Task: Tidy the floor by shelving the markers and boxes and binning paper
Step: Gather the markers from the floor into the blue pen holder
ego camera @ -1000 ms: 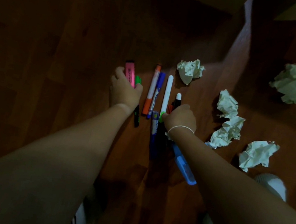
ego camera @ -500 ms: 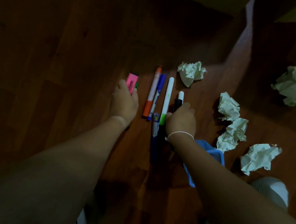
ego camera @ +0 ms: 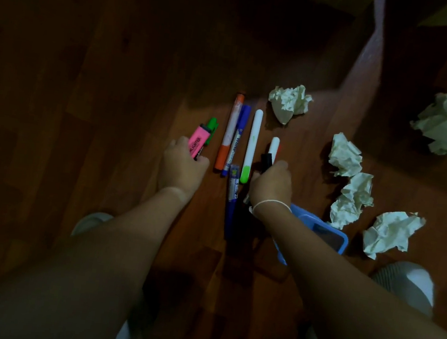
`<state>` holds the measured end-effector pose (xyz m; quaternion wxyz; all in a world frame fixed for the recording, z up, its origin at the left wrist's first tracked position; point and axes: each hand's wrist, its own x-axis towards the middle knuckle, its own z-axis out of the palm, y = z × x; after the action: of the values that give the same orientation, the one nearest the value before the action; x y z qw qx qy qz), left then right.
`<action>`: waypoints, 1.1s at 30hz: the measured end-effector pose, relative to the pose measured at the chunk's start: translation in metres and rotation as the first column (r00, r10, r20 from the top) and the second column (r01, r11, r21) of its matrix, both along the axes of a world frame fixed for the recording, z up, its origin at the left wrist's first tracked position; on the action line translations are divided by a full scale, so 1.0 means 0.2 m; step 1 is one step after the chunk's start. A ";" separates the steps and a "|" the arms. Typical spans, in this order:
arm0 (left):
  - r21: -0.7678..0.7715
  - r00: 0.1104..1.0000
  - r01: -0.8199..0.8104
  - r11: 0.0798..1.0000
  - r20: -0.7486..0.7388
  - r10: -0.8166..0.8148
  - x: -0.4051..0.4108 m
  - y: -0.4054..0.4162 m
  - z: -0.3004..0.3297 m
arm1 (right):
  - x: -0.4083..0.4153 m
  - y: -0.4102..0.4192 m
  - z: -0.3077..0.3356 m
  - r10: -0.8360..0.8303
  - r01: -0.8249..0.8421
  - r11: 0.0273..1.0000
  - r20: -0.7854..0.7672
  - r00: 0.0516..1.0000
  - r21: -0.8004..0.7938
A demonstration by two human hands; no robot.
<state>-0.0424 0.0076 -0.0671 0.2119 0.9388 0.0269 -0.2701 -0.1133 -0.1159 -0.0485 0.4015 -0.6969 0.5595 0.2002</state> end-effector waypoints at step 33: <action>-0.058 0.983 0.183 0.981 0.024 -0.182 0.14 -0.24 0.00 | -0.01 0.03 0.02 -0.198 0.188 0.960 0.029 0.980 0.206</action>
<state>-0.0142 -0.0401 -0.0669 0.2146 0.9331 -0.0695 -0.2802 -0.1146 -0.1104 -0.0440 0.5015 -0.5994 0.5915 0.1985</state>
